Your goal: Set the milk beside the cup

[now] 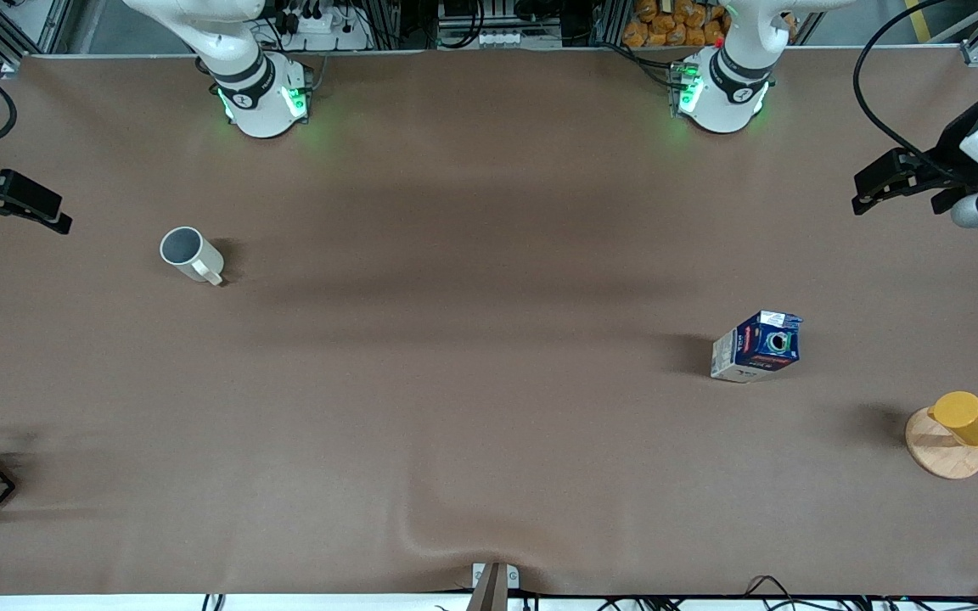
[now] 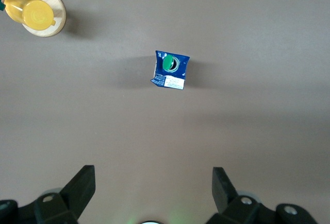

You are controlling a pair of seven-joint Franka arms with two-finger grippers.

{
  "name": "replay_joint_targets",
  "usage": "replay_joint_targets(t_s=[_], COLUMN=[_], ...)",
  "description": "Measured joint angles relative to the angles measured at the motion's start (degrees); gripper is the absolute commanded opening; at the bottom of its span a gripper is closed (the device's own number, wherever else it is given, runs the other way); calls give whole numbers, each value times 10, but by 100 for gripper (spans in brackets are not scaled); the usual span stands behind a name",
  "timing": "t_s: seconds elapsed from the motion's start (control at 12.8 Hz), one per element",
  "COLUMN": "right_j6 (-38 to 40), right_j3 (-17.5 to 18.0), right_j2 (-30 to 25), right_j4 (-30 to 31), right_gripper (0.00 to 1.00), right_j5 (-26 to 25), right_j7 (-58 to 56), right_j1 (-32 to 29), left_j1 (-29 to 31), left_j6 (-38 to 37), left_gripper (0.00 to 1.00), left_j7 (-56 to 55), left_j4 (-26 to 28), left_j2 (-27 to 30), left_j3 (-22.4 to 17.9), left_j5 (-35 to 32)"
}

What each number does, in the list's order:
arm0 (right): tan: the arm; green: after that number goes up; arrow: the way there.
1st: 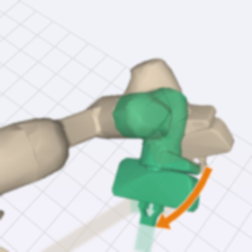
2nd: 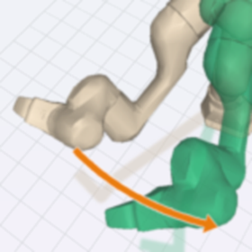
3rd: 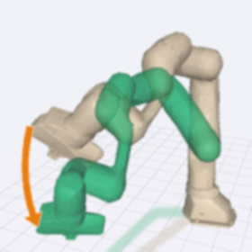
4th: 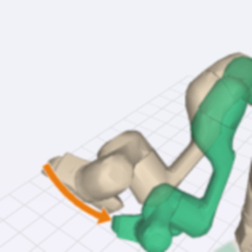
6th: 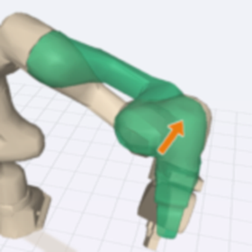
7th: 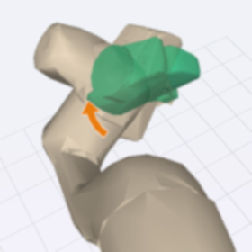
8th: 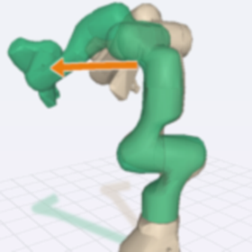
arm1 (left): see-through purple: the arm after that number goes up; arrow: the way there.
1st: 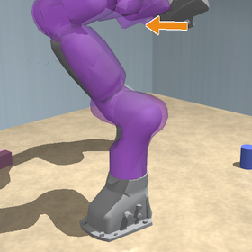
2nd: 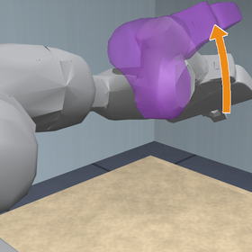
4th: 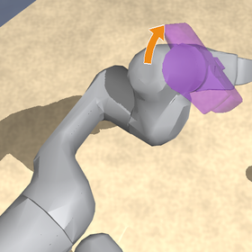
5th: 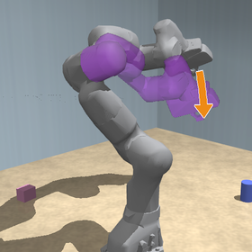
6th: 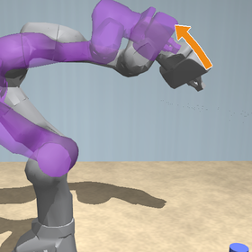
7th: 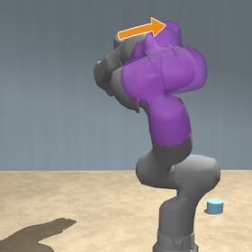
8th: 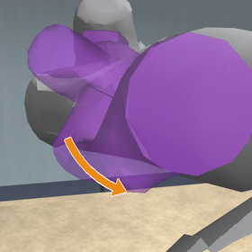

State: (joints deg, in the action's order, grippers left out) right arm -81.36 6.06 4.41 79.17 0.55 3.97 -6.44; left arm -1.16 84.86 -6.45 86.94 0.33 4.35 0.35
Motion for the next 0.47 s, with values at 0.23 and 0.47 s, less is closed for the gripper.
replay_joint_targets(t_s=[0.23,0.47], right_j6=[0,0], right_j3=[0,0], right_j2=[0,0], right_j4=[0,0], right_gripper=[100,100], right_j5=[0,0], right_j7=[0,0], right_j1=[0,0], left_j1=[-3,-4], left_j6=[-4,-8], left_gripper=[100,100], left_j7=[-2,-1], left_j4=[-1,-6], left_j2=[0,-1], left_j3=[0,0], left_j5=[0,0])
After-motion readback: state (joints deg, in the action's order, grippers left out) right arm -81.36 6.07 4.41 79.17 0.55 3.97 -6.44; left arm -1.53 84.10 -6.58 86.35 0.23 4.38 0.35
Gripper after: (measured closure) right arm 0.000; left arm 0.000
